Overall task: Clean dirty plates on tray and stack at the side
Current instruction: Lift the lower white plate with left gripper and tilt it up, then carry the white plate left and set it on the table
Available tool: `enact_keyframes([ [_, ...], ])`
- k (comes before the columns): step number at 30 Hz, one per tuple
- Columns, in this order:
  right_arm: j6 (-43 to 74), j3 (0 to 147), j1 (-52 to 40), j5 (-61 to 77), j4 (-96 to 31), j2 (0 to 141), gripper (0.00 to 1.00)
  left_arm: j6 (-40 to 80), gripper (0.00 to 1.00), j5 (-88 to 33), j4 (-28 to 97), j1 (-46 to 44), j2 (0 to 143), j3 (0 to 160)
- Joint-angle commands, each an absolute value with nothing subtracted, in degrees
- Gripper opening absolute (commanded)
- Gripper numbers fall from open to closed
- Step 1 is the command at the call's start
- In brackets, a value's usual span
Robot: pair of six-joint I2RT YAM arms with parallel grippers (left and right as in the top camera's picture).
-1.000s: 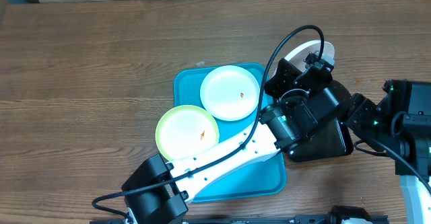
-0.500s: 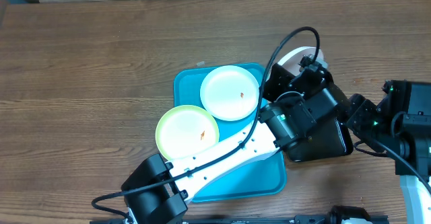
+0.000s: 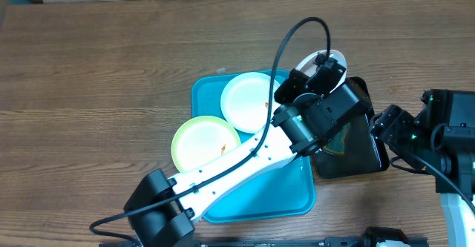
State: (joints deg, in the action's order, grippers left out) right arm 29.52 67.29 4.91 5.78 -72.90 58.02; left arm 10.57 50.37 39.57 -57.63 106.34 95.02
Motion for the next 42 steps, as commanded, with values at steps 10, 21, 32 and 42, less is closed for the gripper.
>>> enact_keyframes([
  [10, 27.88, 68.01, 5.34, 6.11, -73.19, 57.65, 0.75, 33.47, 0.04, 6.96, 57.63, -31.51, 88.68, 96.71],
  [21, 25.02, 67.99, 5.34, 6.13, -73.25, 57.65, 0.75, 27.64, 0.04, 3.11, 79.11, 8.80, 84.29, 93.12],
  [32, 25.02, 67.99, 5.34, 6.15, -73.21, 57.65, 0.76, 27.03, 0.04, -3.44, 62.37, 41.47, 84.36, 68.88],
  [42, 25.02, 67.99, 5.34, 6.15, -73.23, 57.65, 0.75, 26.98, 0.12, -2.37, 51.07, 46.11, 84.36, 58.28],
])
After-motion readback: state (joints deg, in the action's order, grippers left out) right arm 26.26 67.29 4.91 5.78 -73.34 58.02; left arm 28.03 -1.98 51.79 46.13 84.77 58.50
